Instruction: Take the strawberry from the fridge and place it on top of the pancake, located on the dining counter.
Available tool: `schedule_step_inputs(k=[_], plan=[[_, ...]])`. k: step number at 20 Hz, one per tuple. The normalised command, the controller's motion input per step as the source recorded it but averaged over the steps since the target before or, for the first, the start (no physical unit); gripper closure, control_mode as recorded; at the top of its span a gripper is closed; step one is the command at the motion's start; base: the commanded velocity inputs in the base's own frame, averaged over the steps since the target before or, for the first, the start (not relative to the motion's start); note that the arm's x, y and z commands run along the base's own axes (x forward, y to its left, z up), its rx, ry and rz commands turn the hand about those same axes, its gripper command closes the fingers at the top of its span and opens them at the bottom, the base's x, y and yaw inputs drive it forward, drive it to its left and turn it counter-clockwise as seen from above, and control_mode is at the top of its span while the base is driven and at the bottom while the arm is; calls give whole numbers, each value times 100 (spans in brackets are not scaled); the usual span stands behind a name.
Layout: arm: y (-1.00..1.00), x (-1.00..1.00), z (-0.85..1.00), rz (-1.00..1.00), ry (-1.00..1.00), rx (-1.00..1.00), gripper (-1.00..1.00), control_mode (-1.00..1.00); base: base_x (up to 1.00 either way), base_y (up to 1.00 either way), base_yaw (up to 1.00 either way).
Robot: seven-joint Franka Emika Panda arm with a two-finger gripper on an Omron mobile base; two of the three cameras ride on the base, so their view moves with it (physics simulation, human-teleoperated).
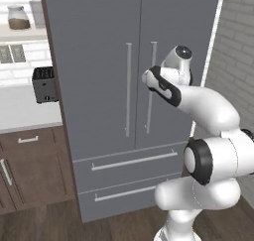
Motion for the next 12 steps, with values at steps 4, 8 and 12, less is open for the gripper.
schedule_step_inputs(k=[4, 8, 12], plan=[[-9, 44, -14, 1, -9, 0, -100, -100, 0, 0, 0], [0, 45, -11, 0, -6, 0, -100, -100, 0, 0, 0], [0, 40, -5, 0, -9, 0, -100, -100, 0, 0, 0]])
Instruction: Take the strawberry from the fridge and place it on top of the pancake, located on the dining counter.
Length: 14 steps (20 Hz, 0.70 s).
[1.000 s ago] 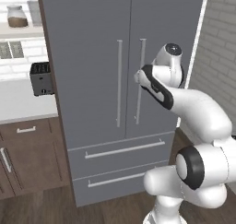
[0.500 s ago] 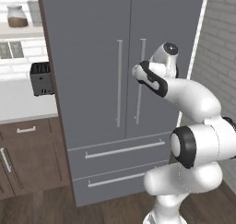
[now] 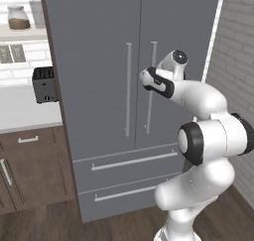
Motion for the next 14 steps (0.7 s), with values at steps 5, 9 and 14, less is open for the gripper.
schedule_step_inputs(k=[5, 9, 14], plan=[[0, 30, 0, 0, -2, 0, -100, -100, 0, 0, 0], [0, 28, 0, 0, 0, 0, -100, -100, 0, 0, 0], [0, 33, 0, 0, 0, 0, 100, -100, 0, 0, 0]])
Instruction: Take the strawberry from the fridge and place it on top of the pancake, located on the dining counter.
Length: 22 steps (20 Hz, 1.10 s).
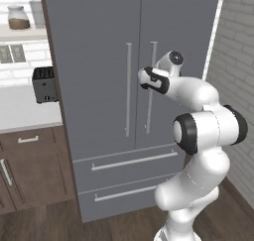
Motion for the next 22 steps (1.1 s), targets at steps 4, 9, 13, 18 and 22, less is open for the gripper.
schedule_step_inputs(k=[4, 9, 13, 18, 22], plan=[[0, 28, 0, 0, 0, 0, 100, -100, 0, 0, 0], [-10, 2, 0, -1, -1, 0, 100, -100, 0, 0, 0], [-53, -61, 0, 0, -3, 1, 100, -100, 0, 0, 0], [-80, -100, 0, 0, -16, 0, 100, -100, 0, 0, 0], [-99, -100, 0, 2, -17, 0, 100, -100, 0, 0, 0]])
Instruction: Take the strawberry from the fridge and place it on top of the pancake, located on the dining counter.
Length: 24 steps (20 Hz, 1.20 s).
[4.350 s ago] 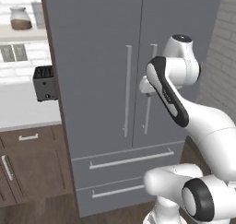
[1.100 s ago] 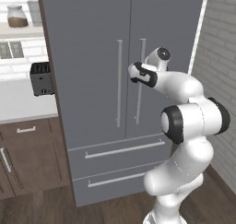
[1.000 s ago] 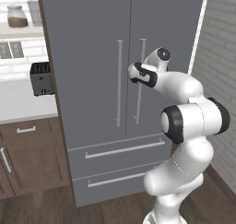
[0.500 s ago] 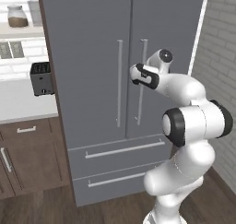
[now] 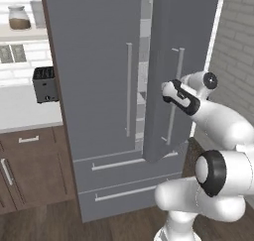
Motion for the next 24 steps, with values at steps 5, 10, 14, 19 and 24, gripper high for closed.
schedule_step_inputs(k=[5, 10, 14, 19, 24], plan=[[-100, -96, 0, 6, -11, 0, 100, -100, 0, 0, 0], [-100, -35, 0, 16, 0, 0, 100, -100, 0, 0, 0], [-74, -21, 0, 6, 0, 2, -100, -100, 0, 0, 0], [-18, -31, 0, -4, 0, 0, -100, -100, 0, 0, 0], [-6, -35, 0, -1, -1, 0, -100, -100, 0, 0, 0]])
